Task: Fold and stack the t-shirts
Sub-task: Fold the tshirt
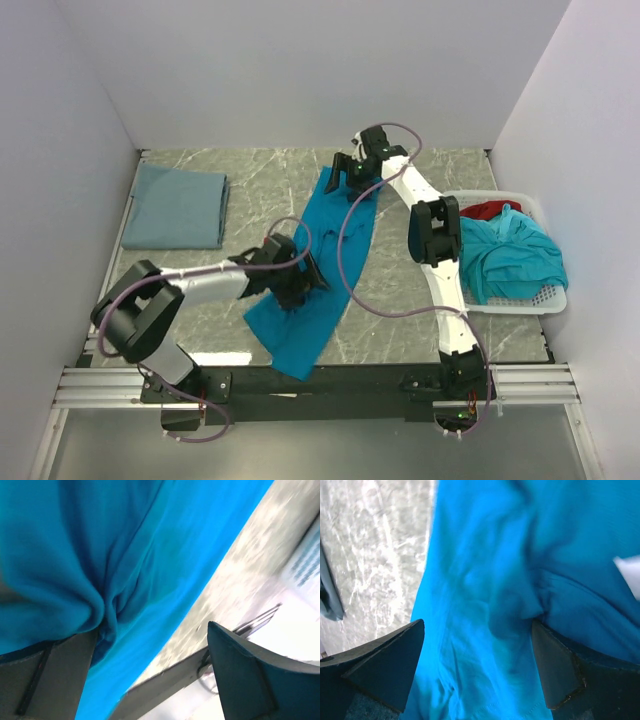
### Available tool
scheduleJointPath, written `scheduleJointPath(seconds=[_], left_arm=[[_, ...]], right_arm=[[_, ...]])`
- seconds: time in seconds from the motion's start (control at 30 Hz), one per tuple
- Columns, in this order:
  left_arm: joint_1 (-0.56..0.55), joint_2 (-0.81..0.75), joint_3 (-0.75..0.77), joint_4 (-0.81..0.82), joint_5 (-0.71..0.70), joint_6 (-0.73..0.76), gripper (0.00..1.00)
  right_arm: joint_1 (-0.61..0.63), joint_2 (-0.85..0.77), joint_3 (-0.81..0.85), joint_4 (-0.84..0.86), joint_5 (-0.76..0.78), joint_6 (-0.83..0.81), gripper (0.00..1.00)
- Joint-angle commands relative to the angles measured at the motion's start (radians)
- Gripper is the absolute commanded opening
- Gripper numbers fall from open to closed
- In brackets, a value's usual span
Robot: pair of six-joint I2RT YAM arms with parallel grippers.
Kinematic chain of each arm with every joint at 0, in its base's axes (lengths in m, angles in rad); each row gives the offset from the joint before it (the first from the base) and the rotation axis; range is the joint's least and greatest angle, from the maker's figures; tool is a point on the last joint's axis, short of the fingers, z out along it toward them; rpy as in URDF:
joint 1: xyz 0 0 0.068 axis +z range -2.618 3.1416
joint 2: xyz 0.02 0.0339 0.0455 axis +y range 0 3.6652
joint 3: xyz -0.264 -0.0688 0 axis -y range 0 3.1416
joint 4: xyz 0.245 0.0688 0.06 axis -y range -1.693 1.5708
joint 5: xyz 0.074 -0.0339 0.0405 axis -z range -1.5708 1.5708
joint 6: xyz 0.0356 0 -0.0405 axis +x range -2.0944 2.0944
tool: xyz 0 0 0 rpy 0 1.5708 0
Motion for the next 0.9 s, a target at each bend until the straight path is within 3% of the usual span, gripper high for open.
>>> scheduleJointPath(seconds=[0.0,0.2,0.37,0.53,0.67,0.87], left_arm=[[-0.112,-0.080,-0.038,-0.051,-0.097,-0.098,0.97],[-0.284,-0.203,0.109,-0.281,-0.318,-0.058,0.99],[-0.302,-0.287,0.158,-0.439,-0.461,-0.021,1.00],[-0.238,-0.413,0.184,-0.565,-0.675,-0.010,0.99],[-0.184,-0.598,0.145,-0.547,-0.862,-0.001,0.99],[0.026,-0.790,0.013,-0.374,-0.803,0.117,0.99]], right_arm=[[0.030,0.008,0.042,-0.018,-0.020,-0.023,0.93],[0.047,-0.102,0.047,-0.027,0.032,-0.074,0.93],[0.061,-0.228,0.006,-0.054,0.117,-0.091,0.94],[0.136,-0.483,-0.318,0.031,0.307,-0.065,0.95],[0.196,-0.693,-0.713,0.171,0.318,0.036,0.95],[0.332,-0.795,-1.025,0.266,0.375,0.167,0.95]])
